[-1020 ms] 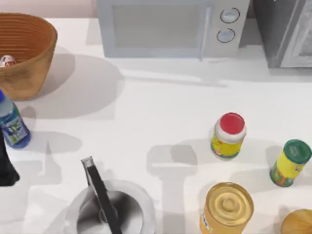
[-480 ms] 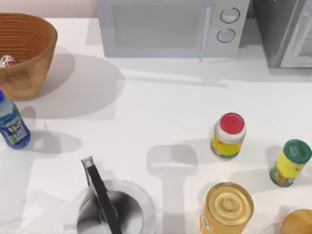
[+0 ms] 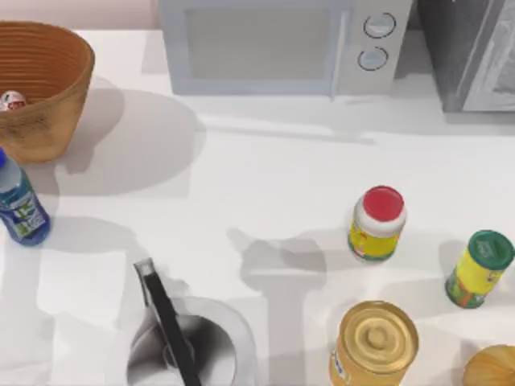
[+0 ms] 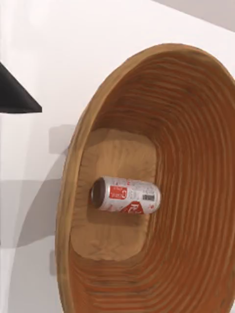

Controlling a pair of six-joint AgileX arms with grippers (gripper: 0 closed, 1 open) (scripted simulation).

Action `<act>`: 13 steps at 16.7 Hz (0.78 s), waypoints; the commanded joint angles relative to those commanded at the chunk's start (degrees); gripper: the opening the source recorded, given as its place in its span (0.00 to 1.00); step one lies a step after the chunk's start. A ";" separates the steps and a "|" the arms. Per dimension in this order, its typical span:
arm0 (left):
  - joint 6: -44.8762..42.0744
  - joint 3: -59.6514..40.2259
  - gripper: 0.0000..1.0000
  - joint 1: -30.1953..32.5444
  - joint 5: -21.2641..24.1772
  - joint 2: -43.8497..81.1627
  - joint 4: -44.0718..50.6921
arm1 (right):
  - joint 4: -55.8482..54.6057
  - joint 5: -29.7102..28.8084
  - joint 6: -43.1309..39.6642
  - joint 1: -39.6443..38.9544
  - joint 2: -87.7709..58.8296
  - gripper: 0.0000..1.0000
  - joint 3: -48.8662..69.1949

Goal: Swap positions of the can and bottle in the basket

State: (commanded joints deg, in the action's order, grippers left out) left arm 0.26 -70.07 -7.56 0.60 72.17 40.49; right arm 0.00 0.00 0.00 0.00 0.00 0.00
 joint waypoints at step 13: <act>-7.28 -62.73 1.00 -0.08 2.59 64.94 35.09 | 0.00 0.00 0.00 0.00 0.00 1.00 0.00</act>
State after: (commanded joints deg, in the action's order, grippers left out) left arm -7.02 -132.80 -7.65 3.20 137.11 75.58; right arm 0.00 0.00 0.00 0.00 0.00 0.00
